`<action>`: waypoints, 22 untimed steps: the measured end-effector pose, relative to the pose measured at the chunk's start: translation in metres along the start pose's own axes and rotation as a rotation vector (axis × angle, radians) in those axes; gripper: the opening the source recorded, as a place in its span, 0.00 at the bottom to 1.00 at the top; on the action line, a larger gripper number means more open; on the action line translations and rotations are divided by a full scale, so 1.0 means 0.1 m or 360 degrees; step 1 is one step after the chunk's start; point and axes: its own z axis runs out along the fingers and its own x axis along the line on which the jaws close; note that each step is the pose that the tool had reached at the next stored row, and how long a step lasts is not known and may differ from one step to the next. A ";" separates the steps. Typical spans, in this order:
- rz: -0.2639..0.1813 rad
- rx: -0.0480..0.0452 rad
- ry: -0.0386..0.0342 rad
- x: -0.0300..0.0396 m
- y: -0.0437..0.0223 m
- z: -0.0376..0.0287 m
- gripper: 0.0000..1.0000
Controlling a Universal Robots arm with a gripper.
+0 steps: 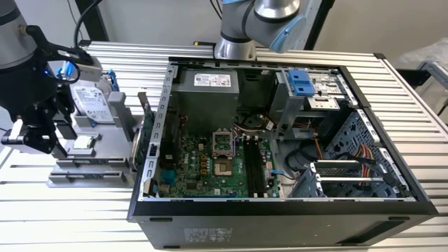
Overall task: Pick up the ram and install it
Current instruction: 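Pick up the ram and move it above insertion slot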
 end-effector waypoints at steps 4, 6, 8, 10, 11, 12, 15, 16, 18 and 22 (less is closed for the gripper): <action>0.0000 0.0000 0.0000 -0.003 -0.004 0.027 1.00; 0.0001 0.0000 0.0001 -0.007 -0.003 0.039 1.00; 0.0001 0.0000 0.0001 -0.010 -0.004 0.053 1.00; 0.0002 0.0000 0.0002 -0.015 -0.004 0.065 1.00; 0.0002 0.0000 0.0002 -0.019 -0.004 0.071 1.00; 0.0003 0.0000 0.0002 -0.024 -0.004 0.078 1.00; 0.0004 0.0000 0.0002 -0.041 -0.004 0.102 1.00; 0.0004 0.0000 0.0003 -0.045 -0.005 0.109 1.00; 0.0004 0.0000 0.0004 -0.048 -0.007 0.126 1.00; 0.0005 0.0000 0.0009 -0.051 -0.010 0.155 1.00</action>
